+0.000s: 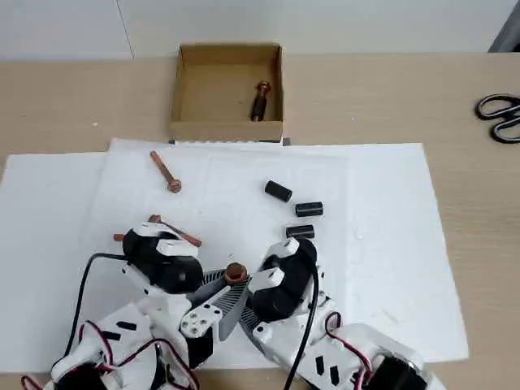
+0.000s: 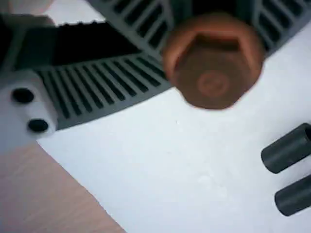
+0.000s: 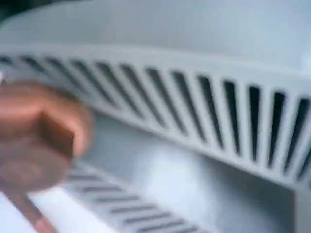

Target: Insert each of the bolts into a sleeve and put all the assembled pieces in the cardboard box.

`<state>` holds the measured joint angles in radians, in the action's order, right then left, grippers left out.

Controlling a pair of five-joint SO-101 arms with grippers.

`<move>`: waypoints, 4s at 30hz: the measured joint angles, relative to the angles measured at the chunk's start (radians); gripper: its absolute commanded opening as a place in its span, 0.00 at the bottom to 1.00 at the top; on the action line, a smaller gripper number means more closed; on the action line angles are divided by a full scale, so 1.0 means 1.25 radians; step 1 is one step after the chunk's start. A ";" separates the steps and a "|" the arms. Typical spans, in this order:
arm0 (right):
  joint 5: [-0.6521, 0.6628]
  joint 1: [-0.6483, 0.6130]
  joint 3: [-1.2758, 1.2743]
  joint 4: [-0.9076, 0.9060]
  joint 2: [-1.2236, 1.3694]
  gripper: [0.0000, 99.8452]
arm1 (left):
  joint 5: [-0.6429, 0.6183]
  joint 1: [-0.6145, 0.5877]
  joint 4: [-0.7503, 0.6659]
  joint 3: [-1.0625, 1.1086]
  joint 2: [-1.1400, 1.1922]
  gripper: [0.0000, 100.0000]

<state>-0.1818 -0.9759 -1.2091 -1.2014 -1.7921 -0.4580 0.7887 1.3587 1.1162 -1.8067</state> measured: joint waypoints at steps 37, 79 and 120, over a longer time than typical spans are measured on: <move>-0.001 0.032 -0.028 0.011 0.001 0.00 | 0.060 -0.133 0.014 -0.047 0.000 0.03; 0.070 0.448 0.133 0.398 0.471 0.00 | 0.220 -0.627 -0.280 0.430 0.000 0.01; 0.072 0.492 1.472 0.630 2.066 0.18 | 0.220 -0.627 -0.300 0.433 0.000 0.01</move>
<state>-0.0913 -0.3606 0.6306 -0.4143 0.7902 -0.1834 0.0046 0.9843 1.6579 -1.8067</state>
